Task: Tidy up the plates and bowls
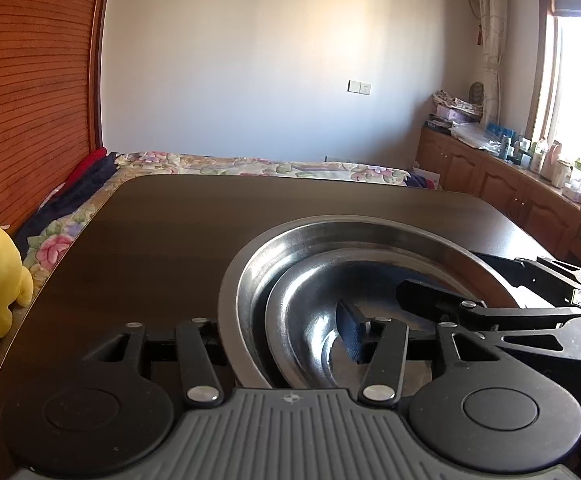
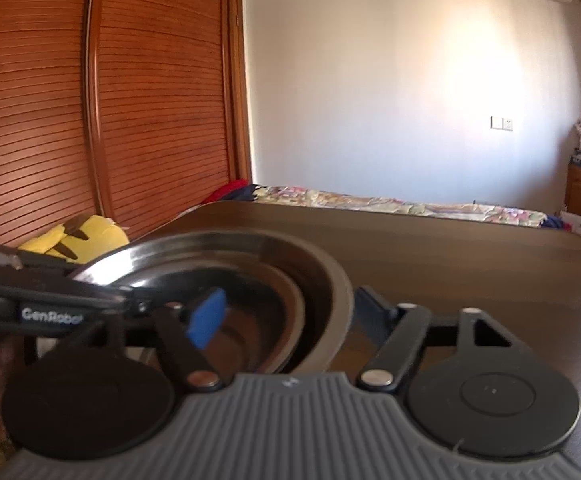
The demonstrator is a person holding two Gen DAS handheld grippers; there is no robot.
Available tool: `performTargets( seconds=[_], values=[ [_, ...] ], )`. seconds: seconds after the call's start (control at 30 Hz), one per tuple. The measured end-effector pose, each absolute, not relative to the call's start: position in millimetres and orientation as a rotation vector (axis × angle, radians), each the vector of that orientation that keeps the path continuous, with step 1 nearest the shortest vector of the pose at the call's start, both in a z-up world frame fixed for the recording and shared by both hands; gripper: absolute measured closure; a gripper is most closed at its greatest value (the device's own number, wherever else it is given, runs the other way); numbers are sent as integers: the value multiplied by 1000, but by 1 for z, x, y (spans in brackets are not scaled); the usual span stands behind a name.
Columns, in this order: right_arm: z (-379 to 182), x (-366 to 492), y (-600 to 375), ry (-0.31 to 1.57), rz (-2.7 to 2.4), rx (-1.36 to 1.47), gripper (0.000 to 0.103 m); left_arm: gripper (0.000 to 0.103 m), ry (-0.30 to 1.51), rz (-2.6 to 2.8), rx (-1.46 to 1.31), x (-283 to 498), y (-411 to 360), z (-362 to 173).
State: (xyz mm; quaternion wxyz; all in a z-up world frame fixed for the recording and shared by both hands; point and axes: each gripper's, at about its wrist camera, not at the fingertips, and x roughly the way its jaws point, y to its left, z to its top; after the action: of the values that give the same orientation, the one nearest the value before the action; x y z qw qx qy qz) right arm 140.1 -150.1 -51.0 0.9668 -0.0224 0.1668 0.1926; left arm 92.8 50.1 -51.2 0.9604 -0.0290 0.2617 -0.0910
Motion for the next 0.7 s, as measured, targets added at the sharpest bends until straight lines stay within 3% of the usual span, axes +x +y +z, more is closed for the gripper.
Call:
performTargets(
  seconds=[0.17, 0.23, 0.3, 0.57, 0.7],
  values=[
    [-52, 140, -155, 333, 384, -29, 23, 35, 549, -154, -23, 98, 51, -46],
    [-52, 140, -154, 331, 381, -32, 23, 21, 517, -127, 38, 97, 50, -42],
    [-51, 139, -154, 324, 385, -32, 23, 15, 487, -107, 71, 96, 52, -38],
    [-42, 129, -158, 291, 383, -26, 22, 10, 480, -94, 53, 91, 59, -34],
    [-33, 122, -163, 267, 368, -29, 16, 5, 456, -98, 40, 81, 54, -27]
  ],
)
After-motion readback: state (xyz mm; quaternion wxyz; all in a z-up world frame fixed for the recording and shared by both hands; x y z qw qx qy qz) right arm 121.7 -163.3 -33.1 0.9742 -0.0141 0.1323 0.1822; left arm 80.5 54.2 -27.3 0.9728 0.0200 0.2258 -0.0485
